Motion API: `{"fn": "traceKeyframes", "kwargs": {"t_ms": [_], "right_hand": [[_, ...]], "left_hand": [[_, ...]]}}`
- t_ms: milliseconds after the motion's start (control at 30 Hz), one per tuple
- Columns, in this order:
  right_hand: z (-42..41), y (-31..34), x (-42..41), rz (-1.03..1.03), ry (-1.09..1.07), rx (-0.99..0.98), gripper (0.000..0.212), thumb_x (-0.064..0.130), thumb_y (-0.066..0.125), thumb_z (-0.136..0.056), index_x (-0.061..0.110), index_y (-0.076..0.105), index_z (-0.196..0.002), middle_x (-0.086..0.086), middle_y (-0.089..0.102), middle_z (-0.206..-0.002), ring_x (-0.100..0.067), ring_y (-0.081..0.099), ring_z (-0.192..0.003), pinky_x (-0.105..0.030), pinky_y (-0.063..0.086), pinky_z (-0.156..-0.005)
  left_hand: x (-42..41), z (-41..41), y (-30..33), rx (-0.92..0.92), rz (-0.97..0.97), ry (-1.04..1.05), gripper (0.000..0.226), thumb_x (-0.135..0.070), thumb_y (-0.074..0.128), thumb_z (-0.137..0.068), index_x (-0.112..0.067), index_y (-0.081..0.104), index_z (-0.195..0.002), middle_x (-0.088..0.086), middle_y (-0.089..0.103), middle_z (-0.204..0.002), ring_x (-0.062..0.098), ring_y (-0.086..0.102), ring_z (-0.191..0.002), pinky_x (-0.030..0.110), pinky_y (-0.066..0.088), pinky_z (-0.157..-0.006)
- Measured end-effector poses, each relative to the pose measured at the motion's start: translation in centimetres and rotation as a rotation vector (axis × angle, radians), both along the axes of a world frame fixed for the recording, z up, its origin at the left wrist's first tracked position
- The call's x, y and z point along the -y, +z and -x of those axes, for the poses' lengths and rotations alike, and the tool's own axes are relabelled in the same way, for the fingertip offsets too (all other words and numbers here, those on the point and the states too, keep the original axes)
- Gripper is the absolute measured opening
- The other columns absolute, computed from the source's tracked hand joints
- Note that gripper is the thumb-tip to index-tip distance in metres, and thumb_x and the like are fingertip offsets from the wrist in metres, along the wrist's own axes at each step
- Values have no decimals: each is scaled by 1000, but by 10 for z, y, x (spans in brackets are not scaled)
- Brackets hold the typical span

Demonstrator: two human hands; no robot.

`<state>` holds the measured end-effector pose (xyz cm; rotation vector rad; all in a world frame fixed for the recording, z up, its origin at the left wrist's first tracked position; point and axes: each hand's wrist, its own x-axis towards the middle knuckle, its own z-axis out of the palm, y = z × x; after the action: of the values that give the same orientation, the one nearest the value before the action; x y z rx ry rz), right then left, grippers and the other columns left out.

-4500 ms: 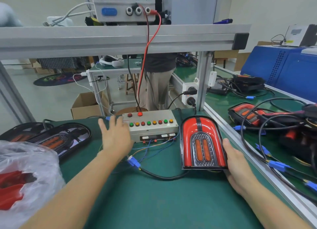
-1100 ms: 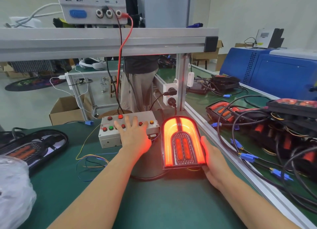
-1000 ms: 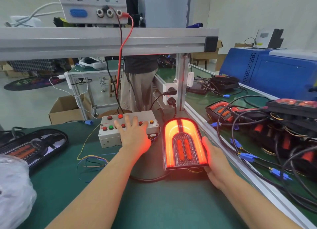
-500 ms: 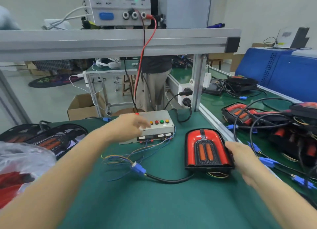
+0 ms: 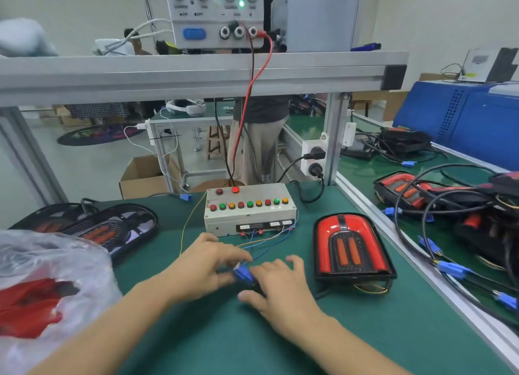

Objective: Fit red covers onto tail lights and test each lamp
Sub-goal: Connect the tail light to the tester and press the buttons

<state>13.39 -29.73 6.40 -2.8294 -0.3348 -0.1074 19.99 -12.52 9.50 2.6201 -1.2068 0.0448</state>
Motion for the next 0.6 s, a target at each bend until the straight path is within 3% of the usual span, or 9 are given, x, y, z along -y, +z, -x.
{"fn": "traceKeyframes", "kwargs": {"t_ms": [133,200,267,367,433,500,600], "right_hand": [[-8,-3,-5,-250,-35,5,26,42,41,-99,24,56,-88,4,62,-87,-16,49,-87,-35,20,-82],[-8,-2,-4,-316,-45,-67,31,38,42,-100,24,45,-72,5,52,-70,-14,40,-74,-36,21,-81],[-7,-1,-2,-380,-69,-130,39,37,42,-100,25,35,-63,6,43,-60,-15,34,-73,-35,25,-86],[-4,5,-1,-366,-96,-148,42,37,42,-100,24,33,-61,6,43,-60,-22,34,-78,-35,28,-89],[1,9,0,-377,-103,-136,41,37,42,-100,21,36,-63,4,46,-63,-25,37,-78,-35,29,-86],[10,13,4,-440,-106,-120,39,38,43,-99,17,39,-66,0,47,-67,-23,39,-77,-34,30,-77],[17,25,16,-691,-114,-84,35,37,48,-98,14,43,-72,3,43,-67,-13,36,-65,-27,30,-62]], "left_hand": [[-7,5,0,318,-5,-134,21,-22,73,-78,-26,71,-98,-14,70,-87,10,63,-74,25,34,-86],[-8,4,-1,445,-38,-152,21,-21,80,-73,-25,72,-92,-14,69,-79,10,64,-66,28,35,-88],[-6,4,-6,513,-53,-161,21,-22,81,-73,-24,72,-91,-15,66,-75,9,62,-65,32,34,-94],[-4,1,-12,556,-64,-150,21,-17,79,-73,-22,71,-92,-14,66,-74,10,63,-67,36,33,-98],[-13,-8,-10,563,-63,-58,32,-5,84,-58,-21,73,-83,-12,67,-71,11,65,-65,36,33,-96],[-27,-13,-5,500,-91,70,38,-5,91,-48,-23,73,-76,-12,70,-72,9,68,-65,37,36,-95],[-25,-8,0,377,-142,134,51,-22,95,-41,-28,75,-88,-7,72,-101,13,70,-90,53,48,-92]]}}
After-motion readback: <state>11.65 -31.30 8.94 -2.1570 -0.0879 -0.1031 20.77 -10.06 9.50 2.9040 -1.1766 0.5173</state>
